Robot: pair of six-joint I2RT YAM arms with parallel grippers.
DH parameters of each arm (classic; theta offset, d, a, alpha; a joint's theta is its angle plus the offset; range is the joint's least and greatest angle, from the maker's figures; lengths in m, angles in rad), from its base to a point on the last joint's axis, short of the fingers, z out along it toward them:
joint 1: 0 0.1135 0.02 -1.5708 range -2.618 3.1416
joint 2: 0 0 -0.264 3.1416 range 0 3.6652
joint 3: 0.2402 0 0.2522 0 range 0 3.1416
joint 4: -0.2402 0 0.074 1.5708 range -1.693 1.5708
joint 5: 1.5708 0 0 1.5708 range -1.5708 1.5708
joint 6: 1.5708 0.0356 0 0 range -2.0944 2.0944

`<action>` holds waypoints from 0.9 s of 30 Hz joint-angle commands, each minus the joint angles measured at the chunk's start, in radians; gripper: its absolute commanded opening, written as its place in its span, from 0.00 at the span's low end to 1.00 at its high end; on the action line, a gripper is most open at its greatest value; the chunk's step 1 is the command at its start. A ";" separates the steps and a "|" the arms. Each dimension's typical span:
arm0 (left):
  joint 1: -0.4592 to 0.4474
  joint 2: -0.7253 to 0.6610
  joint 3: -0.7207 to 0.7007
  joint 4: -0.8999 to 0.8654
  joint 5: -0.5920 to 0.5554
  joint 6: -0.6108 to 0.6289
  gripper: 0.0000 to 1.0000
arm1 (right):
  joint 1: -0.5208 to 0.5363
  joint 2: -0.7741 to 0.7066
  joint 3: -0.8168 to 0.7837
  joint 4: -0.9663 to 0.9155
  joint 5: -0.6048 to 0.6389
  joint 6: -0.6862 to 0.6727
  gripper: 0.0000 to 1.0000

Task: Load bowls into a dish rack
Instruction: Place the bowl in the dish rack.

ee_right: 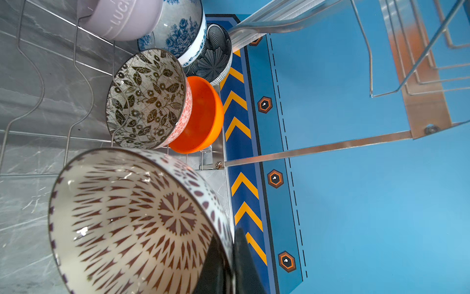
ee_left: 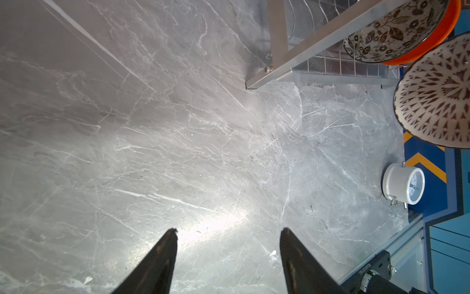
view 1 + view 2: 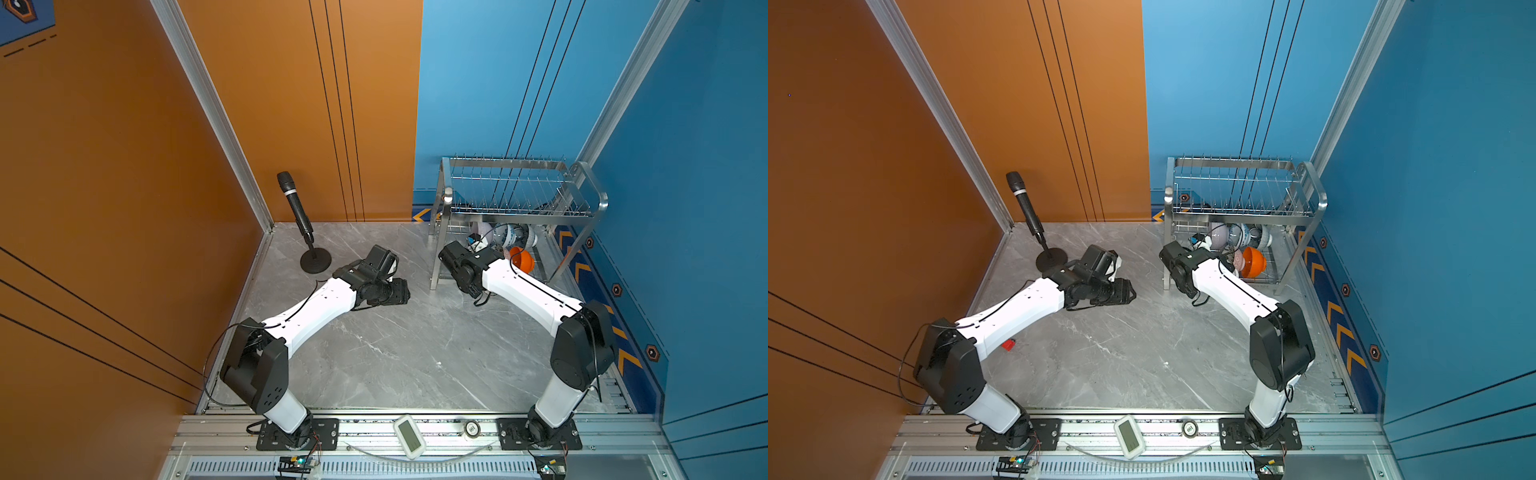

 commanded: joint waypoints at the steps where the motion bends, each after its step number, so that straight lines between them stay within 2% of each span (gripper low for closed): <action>1: 0.010 0.020 0.029 -0.005 -0.013 -0.010 0.66 | -0.017 0.018 0.034 0.044 0.080 -0.030 0.00; 12: 0.015 0.032 0.038 -0.006 -0.013 -0.018 0.65 | -0.067 0.067 0.062 0.100 0.066 -0.075 0.00; 27: 0.012 0.049 0.058 -0.008 -0.020 -0.035 0.65 | -0.138 0.077 0.083 0.175 -0.040 -0.096 0.00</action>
